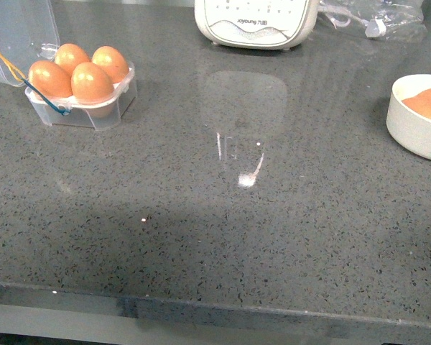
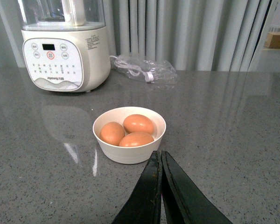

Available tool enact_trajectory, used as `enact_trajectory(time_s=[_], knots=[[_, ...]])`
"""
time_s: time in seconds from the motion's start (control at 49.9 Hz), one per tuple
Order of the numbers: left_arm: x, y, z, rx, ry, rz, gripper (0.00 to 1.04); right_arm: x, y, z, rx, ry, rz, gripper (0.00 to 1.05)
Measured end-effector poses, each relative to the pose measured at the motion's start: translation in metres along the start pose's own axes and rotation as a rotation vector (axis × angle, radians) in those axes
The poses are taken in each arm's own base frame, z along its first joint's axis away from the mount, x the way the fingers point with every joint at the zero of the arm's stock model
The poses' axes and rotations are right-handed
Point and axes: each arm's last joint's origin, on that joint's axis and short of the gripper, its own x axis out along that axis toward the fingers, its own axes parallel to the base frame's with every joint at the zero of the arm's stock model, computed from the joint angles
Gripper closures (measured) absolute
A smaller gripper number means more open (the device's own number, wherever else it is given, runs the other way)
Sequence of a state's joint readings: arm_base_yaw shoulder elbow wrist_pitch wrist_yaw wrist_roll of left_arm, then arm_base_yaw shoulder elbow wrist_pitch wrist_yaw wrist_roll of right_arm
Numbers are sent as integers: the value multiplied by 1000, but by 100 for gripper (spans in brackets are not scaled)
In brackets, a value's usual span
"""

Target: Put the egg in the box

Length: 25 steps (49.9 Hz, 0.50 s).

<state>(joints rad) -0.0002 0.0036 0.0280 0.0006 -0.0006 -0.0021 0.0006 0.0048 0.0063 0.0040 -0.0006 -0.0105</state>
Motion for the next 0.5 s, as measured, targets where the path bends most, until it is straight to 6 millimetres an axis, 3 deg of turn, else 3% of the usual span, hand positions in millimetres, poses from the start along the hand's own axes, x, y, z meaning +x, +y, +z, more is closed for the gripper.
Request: enact_trajectory(time_s=[0.24, 0.501], knots=[[0, 0, 0, 0, 0, 0, 7, 0, 0, 0, 0, 3, 0, 101], [0, 0, 0, 0, 0, 0, 7, 0, 0, 0, 0, 3, 0, 51]])
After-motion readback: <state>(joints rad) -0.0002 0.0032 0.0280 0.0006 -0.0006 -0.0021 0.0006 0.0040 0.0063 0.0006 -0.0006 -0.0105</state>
